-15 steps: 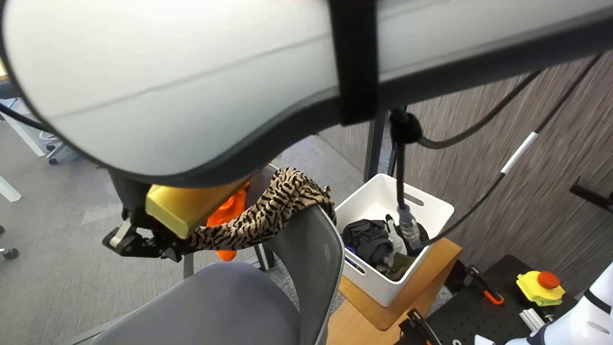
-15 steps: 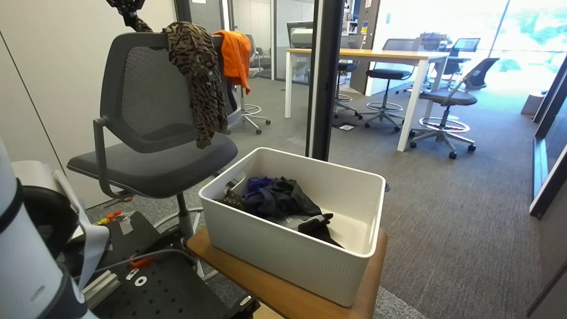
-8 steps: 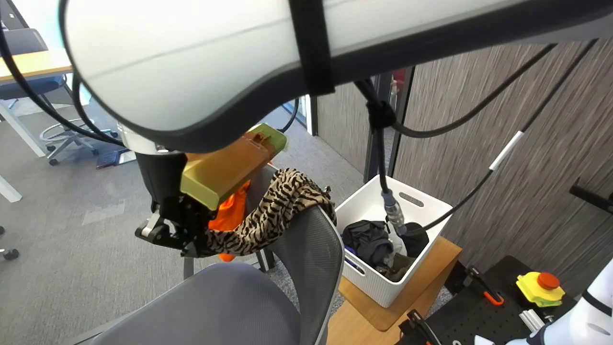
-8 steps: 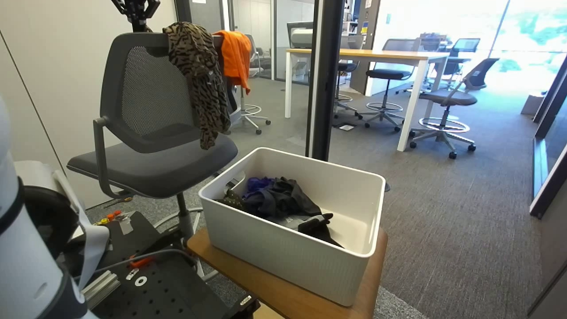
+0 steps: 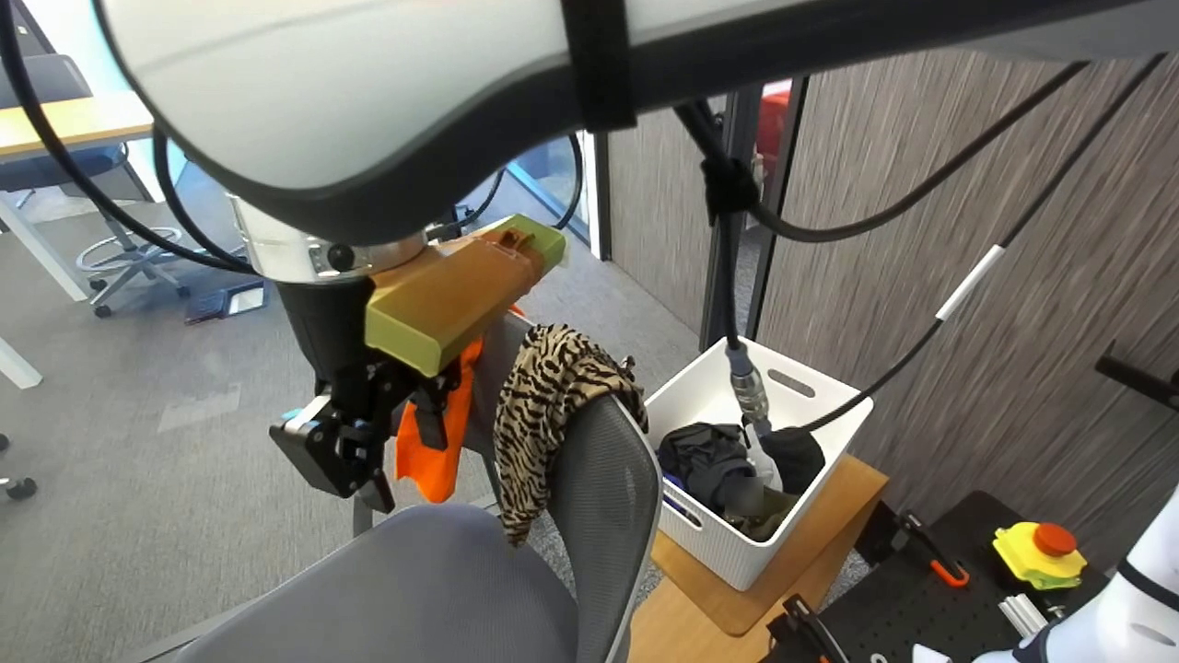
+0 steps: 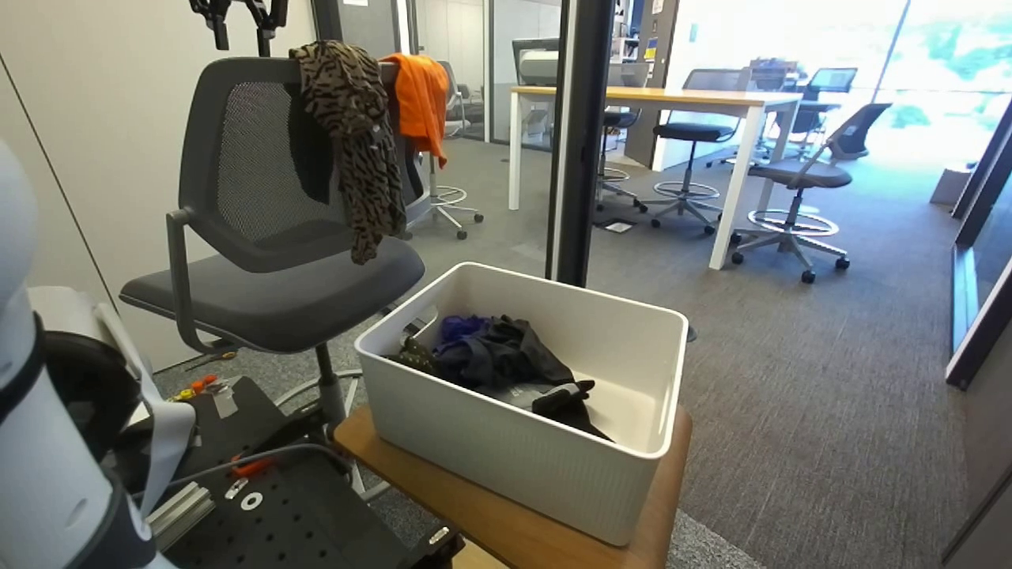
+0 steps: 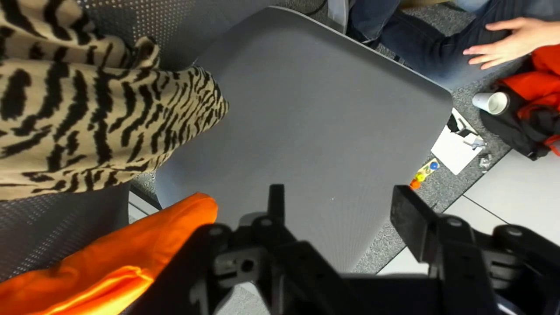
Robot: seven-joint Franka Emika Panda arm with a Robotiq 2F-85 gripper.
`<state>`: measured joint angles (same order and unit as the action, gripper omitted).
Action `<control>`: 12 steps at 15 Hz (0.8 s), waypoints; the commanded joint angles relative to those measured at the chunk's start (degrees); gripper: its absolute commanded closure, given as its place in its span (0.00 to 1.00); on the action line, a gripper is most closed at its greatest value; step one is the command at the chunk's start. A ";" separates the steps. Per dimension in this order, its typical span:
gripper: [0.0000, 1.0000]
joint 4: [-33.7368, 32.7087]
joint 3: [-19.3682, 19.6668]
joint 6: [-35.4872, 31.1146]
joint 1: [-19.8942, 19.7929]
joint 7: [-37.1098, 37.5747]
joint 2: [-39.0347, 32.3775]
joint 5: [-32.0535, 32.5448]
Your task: Place the animal print clothing from the white box on the backrest of the chair
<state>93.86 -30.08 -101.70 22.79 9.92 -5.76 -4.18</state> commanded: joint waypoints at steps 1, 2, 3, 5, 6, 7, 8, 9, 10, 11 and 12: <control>0.03 -3.58 2.25 3.93 1.75 0.66 0.96 -0.62; 0.00 -3.98 2.59 4.74 1.65 0.90 1.92 -0.87; 0.00 -3.99 2.90 4.93 1.49 1.18 2.99 -1.11; 0.00 -3.67 3.82 4.98 0.66 1.57 6.17 -2.34; 0.00 -3.32 4.48 4.89 0.17 1.93 7.96 -3.10; 0.00 -2.63 5.32 4.39 -0.40 2.38 10.04 -4.07; 0.00 -1.85 6.31 4.07 -1.06 2.72 12.30 -5.15; 0.00 -0.57 7.45 3.37 -1.85 3.35 14.75 -6.13; 0.00 0.31 8.58 3.14 -2.62 3.77 16.88 -6.94; 0.00 1.30 9.89 3.14 -3.61 4.20 19.02 -7.56; 0.00 2.45 11.07 3.12 -4.53 4.37 21.02 -7.82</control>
<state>91.78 -22.06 -98.15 20.89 13.21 8.08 -9.26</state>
